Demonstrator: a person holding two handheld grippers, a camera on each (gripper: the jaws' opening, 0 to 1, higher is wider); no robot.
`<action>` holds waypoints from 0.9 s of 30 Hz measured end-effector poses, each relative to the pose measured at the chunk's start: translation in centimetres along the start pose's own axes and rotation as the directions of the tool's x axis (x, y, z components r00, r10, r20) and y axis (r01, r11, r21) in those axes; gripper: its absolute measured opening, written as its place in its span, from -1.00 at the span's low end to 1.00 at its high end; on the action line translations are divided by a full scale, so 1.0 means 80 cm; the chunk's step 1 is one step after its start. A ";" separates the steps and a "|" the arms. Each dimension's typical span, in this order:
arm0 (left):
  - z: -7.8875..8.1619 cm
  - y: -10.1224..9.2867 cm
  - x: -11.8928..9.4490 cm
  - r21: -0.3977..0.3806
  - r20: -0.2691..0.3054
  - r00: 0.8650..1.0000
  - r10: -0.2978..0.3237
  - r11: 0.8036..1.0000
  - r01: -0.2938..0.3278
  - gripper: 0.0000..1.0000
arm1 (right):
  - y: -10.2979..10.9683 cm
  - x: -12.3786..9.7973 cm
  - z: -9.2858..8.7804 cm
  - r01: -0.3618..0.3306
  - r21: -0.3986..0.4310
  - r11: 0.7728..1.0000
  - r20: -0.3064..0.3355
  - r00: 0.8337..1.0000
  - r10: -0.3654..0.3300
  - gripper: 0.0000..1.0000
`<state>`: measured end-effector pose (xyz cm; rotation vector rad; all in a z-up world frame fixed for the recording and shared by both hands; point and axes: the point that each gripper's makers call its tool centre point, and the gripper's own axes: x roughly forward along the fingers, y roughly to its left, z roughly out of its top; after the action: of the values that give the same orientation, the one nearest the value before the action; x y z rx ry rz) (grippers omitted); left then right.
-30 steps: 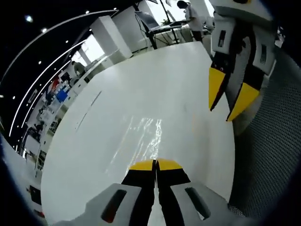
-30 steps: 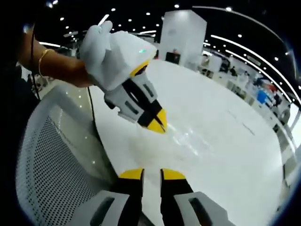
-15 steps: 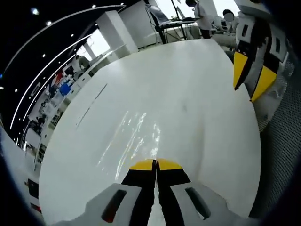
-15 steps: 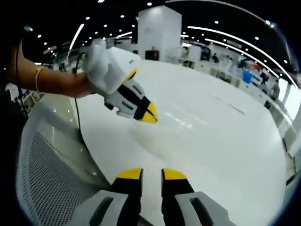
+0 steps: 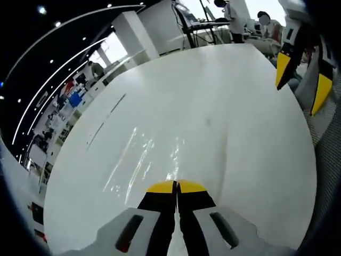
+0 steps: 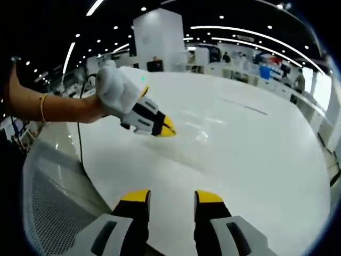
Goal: Open the resealable bag by pulling the two sides of the seal apart until the entire bag opening is separated and visibly accessible.
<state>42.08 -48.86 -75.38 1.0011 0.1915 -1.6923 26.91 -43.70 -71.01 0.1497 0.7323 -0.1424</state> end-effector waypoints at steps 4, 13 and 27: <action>0.002 -0.006 0.002 -0.016 0.007 0.999 -0.042 0.999 0.043 -0.98 | -0.001 -0.001 0.000 0.002 -0.001 1.000 -0.003 1.000 -0.002 -0.39; -0.011 -0.018 -0.020 -0.010 0.003 0.999 -0.045 0.999 0.045 -0.51 | 0.002 -0.004 0.004 0.001 0.008 1.000 0.015 1.000 -0.001 -0.37; -0.008 -0.024 -0.087 -0.141 0.119 0.993 0.008 0.990 0.009 -0.20 | 0.005 -0.007 0.010 0.001 0.026 1.000 0.046 0.999 -0.002 -0.35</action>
<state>41.01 -42.79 -71.62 0.7929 0.2302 -1.7083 27.09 -43.45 -69.98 0.1699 0.6849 -0.1560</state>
